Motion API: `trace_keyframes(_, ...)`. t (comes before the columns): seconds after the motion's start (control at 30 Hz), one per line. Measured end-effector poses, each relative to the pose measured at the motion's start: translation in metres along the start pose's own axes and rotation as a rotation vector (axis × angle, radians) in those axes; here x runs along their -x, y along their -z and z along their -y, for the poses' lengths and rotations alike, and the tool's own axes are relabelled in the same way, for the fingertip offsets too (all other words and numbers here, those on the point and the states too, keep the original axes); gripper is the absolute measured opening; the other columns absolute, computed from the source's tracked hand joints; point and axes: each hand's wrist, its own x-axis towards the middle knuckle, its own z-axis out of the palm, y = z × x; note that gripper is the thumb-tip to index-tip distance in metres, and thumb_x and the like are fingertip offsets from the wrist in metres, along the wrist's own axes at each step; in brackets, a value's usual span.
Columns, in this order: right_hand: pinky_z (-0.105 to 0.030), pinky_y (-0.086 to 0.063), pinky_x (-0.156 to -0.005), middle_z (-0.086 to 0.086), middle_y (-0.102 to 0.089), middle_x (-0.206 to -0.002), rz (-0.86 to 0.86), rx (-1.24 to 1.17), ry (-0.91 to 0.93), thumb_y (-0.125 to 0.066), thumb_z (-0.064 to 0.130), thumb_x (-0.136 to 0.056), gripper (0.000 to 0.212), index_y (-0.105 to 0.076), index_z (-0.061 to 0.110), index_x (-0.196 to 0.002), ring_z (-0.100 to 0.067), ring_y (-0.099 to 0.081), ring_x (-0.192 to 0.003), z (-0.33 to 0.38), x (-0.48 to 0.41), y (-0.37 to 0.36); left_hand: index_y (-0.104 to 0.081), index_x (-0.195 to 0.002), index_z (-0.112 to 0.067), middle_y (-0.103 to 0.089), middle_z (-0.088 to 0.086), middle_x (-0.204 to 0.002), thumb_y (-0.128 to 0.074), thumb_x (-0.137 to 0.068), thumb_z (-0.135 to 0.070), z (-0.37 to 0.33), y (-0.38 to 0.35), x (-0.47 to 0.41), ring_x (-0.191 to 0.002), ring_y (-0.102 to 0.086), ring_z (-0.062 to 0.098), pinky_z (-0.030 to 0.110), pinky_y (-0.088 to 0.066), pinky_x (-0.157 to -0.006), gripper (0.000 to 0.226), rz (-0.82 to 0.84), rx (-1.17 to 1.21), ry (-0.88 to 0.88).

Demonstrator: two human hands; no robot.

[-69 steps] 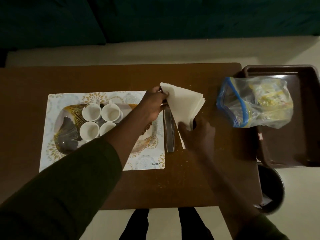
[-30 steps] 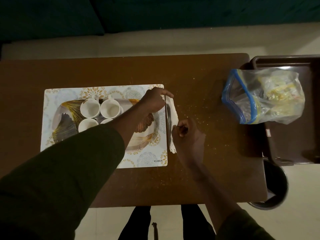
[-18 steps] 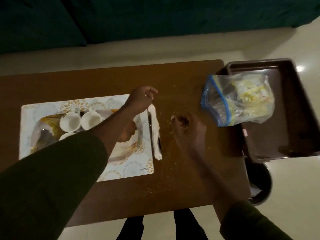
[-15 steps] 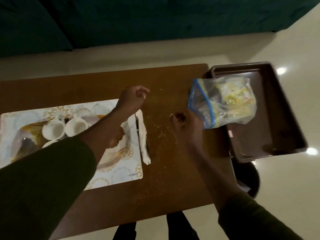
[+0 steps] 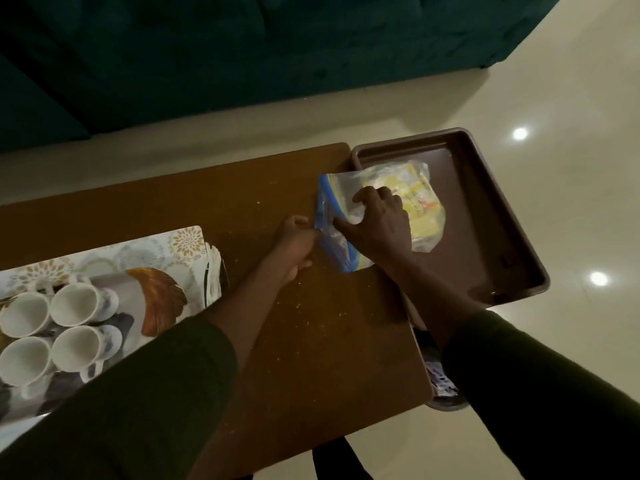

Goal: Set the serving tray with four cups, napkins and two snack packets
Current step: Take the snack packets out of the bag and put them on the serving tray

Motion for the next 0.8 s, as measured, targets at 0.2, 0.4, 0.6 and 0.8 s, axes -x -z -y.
trace_keyframes(0.2, -0.042, -0.041, -0.09, -0.01, -0.05, -0.124, 0.126, 0.137, -0.005, -0.068, 0.044, -0.076, 0.064, -0.044, 0.012, -0.126, -0.032, -0.049, -0.114, -0.003, -0.002, -0.009, -0.033, -0.134, -0.021, -0.056, 0.012, -0.121, -0.052, -0.096, -0.007, 0.011, -0.027, -0.011, -0.09, -0.057, 0.023, 0.038, -0.051, -0.068, 0.045, 0.059, 0.208, 0.1)
trace_keyframes(0.4, -0.035, -0.043, -0.06, -0.009, -0.062, -0.099, -0.001, -0.169, -0.083, -0.054, 0.015, -0.082, 0.03, -0.052, 0.012, -0.111, -0.03, -0.061, -0.081, -0.02, 0.001, 0.008, -0.05, -0.088, -0.016, -0.058, 0.009, -0.088, -0.059, -0.093, -0.012, -0.002, -0.041, -0.007, -0.074, -0.058, 0.023, 0.038, -0.052, -0.06, 0.012, 0.049, 0.353, 0.067)
trace_keyframes(0.6, -0.022, -0.031, -0.051, -0.005, -0.058, -0.077, -0.225, -0.341, -0.145, -0.051, 0.018, -0.088, 0.01, -0.055, 0.01, -0.093, -0.02, -0.052, -0.069, -0.038, -0.001, 0.052, -0.04, -0.135, -0.017, -0.057, 0.012, -0.121, -0.066, -0.086, -0.005, -0.027, -0.061, 0.011, -0.093, -0.064, 0.025, 0.033, -0.056, -0.062, 0.056, 0.015, 0.285, -0.153)
trace_keyframes(0.8, -0.006, -0.03, -0.051, -0.004, -0.057, -0.08, -0.495, -0.487, -0.118, -0.052, 0.013, -0.086, 0.016, -0.059, 0.002, -0.094, -0.008, -0.044, -0.06, -0.025, -0.005, 0.117, -0.039, -0.137, -0.019, -0.058, 0.014, -0.122, -0.064, -0.086, -0.002, -0.064, -0.073, 0.039, -0.111, -0.062, 0.03, 0.05, -0.052, -0.097, 0.059, 0.146, 0.324, -0.461)
